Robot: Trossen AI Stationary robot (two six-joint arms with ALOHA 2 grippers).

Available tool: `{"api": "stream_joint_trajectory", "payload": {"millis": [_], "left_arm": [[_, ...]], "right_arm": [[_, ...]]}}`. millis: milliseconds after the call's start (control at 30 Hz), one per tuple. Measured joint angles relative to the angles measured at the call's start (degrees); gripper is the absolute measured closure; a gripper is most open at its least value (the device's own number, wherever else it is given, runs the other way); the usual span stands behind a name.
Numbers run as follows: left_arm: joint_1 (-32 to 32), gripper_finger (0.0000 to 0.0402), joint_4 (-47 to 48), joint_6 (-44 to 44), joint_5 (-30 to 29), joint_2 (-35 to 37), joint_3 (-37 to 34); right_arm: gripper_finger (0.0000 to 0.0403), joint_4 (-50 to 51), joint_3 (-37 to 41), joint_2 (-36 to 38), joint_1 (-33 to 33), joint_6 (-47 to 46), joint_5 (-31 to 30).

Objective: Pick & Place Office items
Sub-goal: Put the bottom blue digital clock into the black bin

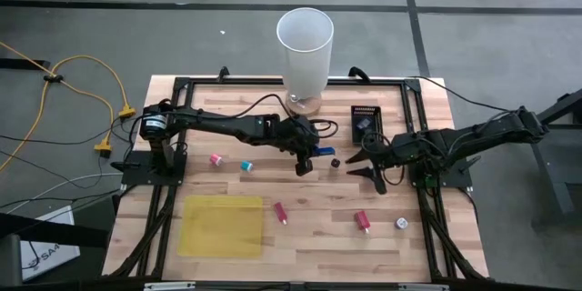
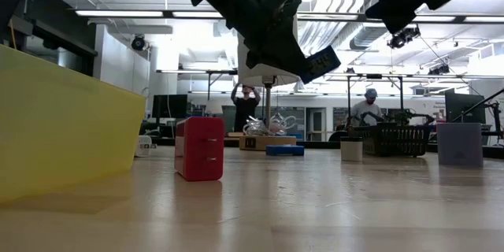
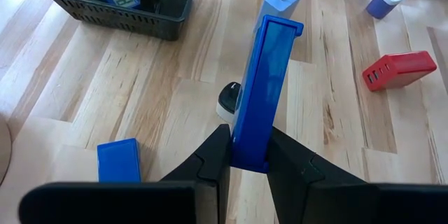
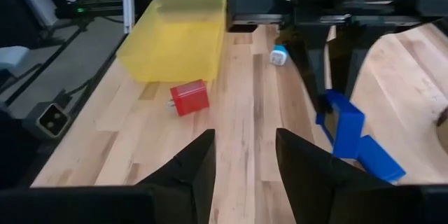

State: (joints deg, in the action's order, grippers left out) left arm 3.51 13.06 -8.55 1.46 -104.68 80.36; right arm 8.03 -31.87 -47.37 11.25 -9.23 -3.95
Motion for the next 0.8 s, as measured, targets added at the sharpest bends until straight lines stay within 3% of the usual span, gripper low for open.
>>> {"api": "stream_joint_trajectory", "payload": {"millis": [267, 533, 800], "left_arm": [[0.0, 0.0336, 0.0, 0.0, 0.0, 0.0, 0.0], [0.0, 0.0336, 0.0, 0.1, 0.0, 0.0, 0.0], [0.0, 0.0336, 0.0, 0.1, 0.0, 0.0, 0.0]], "right_arm": [[0.0266, 0.1, 0.0, 0.0, 0.0, 0.3, -1.0], [0.0266, 0.3, 0.0, 0.0, -2.8, 1.2, -9.9], [0.0266, 0.5, 0.0, 0.0, -11.0, 1.9, -1.5]]}}
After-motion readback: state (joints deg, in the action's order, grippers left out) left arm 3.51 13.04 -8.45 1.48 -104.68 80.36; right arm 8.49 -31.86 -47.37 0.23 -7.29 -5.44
